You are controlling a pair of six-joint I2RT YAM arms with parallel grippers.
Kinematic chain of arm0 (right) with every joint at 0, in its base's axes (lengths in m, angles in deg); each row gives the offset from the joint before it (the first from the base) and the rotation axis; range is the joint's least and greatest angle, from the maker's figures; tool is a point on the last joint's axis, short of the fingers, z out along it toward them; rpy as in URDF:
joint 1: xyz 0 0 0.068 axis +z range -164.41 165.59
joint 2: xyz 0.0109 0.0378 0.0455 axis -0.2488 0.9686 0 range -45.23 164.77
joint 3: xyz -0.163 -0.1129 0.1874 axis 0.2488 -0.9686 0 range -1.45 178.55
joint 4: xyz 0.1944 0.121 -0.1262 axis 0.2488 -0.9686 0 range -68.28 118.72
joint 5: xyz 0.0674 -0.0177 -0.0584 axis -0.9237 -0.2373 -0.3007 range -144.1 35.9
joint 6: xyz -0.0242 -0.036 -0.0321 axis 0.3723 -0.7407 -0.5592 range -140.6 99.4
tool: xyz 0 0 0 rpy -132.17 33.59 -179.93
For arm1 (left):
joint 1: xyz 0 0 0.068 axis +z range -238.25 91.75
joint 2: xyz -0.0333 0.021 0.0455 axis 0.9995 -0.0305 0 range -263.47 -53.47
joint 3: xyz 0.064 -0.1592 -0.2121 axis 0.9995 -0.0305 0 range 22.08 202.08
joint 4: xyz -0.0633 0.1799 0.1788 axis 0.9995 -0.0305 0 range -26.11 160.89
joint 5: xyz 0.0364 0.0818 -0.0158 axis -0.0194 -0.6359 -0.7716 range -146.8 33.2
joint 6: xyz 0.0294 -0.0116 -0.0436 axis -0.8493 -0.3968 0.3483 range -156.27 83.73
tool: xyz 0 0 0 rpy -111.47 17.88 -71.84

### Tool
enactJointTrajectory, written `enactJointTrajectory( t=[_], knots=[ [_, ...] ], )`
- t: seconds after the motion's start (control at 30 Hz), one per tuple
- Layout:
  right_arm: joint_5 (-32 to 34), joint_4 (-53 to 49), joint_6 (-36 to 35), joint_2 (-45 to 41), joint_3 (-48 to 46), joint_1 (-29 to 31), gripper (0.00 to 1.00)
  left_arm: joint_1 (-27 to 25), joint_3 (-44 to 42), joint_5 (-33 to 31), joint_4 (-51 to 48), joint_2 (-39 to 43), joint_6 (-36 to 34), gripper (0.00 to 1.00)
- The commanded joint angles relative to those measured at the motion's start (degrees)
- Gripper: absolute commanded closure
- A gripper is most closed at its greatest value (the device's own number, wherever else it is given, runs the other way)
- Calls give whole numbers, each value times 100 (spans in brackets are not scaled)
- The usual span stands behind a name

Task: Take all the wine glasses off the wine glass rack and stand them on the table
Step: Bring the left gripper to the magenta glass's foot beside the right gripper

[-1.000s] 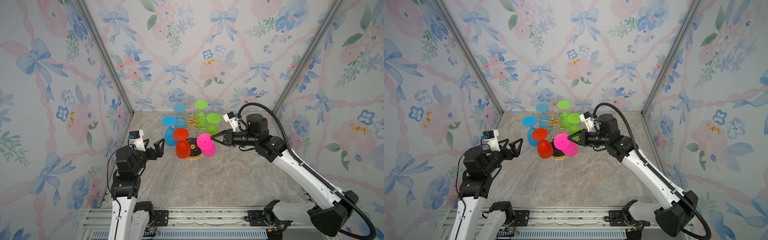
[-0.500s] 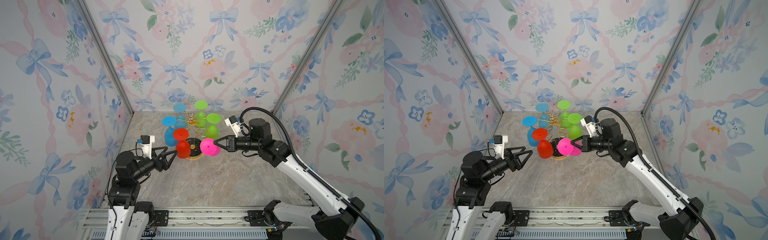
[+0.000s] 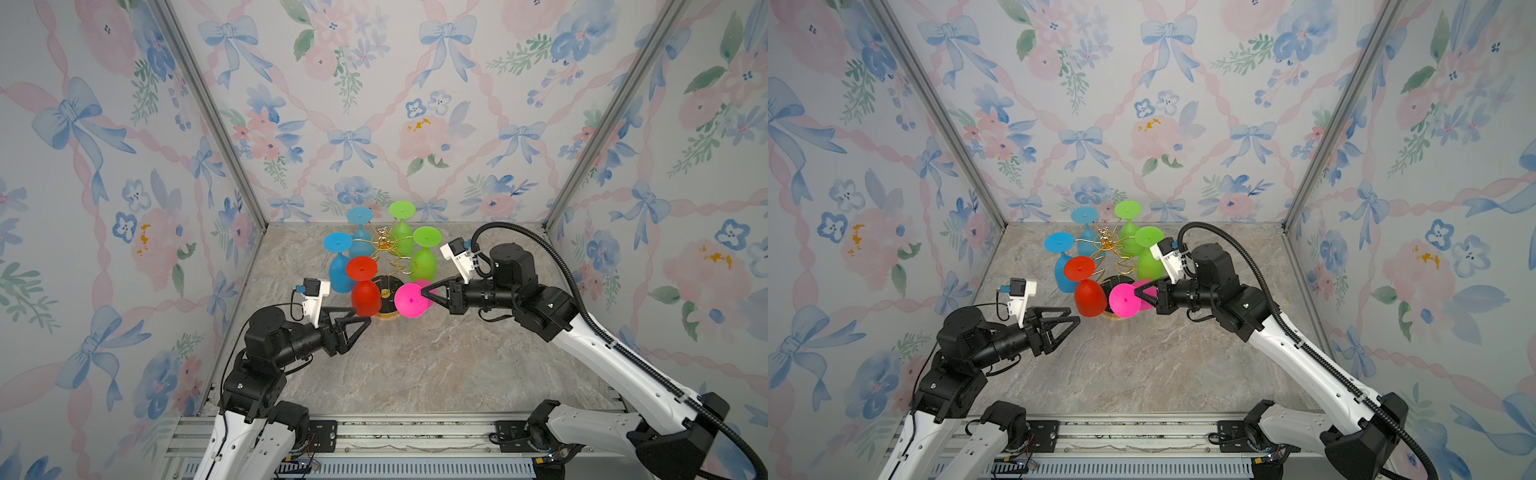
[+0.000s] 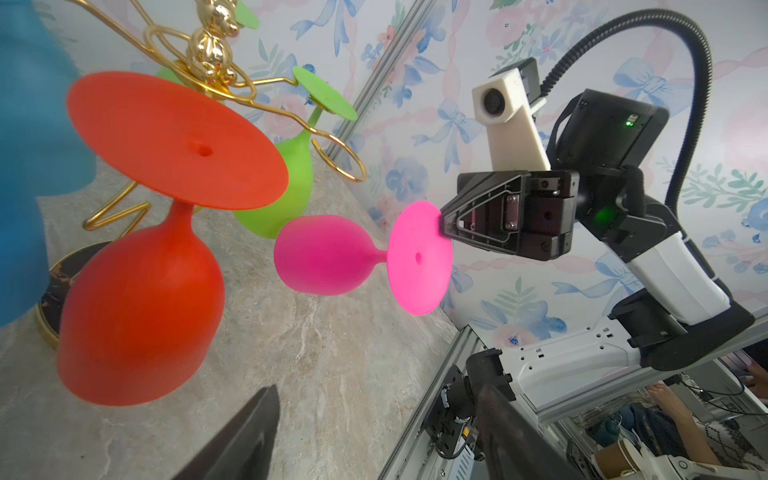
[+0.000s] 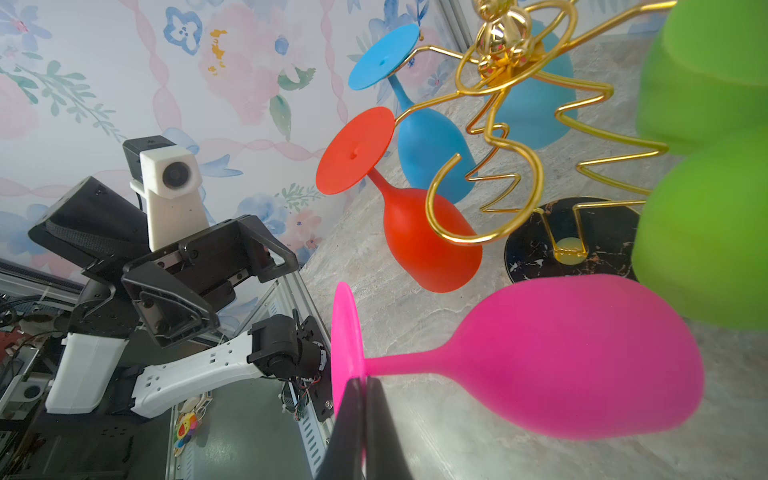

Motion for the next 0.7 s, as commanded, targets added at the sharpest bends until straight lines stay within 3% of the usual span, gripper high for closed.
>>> enactJointTrajectory(
  t=[0.0, 0.17, 0.33, 0.67],
  knots=[
    [174, 152, -172, -37, -123, 70, 100, -512, 159, -679, 98, -202, -20, 23],
    [231, 293, -194, -174, -352, 83, 100, -1248, 134, -1231, 592, -641, 157, 25],
    [370, 327, -290, -453, -572, 83, 100, -1779, -3, -1365, 1469, -917, 523, 29],
    [458, 523, -247, -1036, -925, 83, 100, -2354, -24, -1581, 2199, -1461, 783, 35]
  ],
)
